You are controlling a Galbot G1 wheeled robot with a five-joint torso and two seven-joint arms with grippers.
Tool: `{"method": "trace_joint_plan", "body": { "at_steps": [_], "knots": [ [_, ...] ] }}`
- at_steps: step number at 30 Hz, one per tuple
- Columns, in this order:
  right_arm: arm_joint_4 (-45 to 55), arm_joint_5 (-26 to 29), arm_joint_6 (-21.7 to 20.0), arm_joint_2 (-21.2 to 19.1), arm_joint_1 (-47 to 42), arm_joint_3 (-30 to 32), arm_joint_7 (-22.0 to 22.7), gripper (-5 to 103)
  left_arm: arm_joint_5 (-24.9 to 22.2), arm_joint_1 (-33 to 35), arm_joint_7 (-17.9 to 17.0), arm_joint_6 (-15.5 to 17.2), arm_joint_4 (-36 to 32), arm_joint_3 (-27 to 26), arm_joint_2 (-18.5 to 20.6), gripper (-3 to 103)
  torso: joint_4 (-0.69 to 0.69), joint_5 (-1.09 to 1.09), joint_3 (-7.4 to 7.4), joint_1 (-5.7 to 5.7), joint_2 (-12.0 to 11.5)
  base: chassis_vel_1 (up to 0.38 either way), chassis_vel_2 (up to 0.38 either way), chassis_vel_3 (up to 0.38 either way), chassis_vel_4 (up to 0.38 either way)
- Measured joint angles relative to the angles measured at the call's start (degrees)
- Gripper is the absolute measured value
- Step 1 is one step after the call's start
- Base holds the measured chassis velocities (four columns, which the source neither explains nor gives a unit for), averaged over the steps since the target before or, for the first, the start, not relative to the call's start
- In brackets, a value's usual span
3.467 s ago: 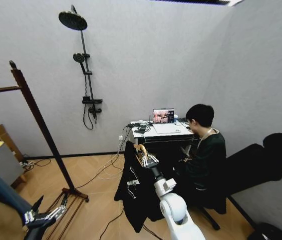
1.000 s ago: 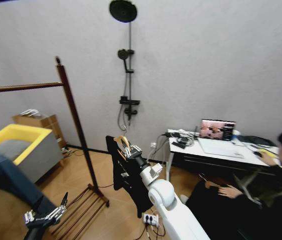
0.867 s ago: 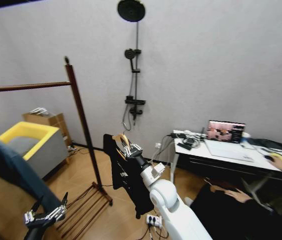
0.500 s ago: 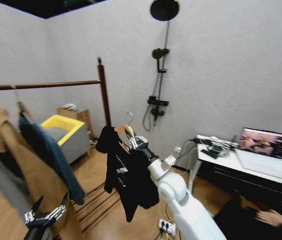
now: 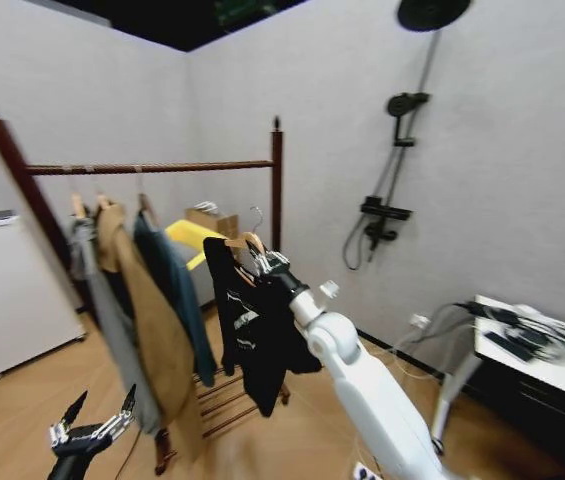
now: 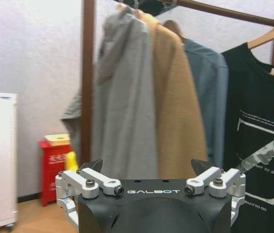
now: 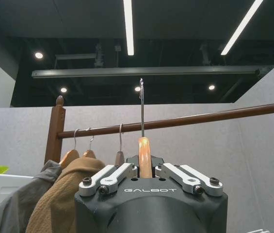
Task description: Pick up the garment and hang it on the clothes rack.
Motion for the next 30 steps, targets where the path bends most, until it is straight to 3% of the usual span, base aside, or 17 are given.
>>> {"method": "trace_joint_plan", "body": {
  "at_steps": [9,16,27,30],
  "knots": [
    [-0.7,-9.6,-0.8,2.5,0.1,3.5,1.0,10,0.0,0.0,0.0,0.0,0.0,0.0,0.0,100,0.01,0.0,1.16,1.12,2.3,0.111,0.114,0.106,0.112],
    [0.3,-12.3,-1.9,2.4,0.5,8.5,1.4,10,0.0,0.0,0.0,0.0,0.0,0.0,0.0,100,-0.04,0.02,1.5,1.41,2.9,0.034,0.045,0.045,0.031],
    [-1.9,-10.3,-3.9,2.1,5.1,9.5,1.6,10,0.0,0.0,0.0,0.0,0.0,0.0,0.0,100,-0.04,0.01,2.03,1.92,4.0,0.0,0.0,0.0,0.0],
    [-4.8,-8.3,-5.4,2.9,9.2,8.2,1.7,10,0.0,0.0,0.0,0.0,0.0,0.0,0.0,100,-0.04,0.0,3.02,2.81,6.0,0.0,0.0,0.0,0.0]
  ]
}}
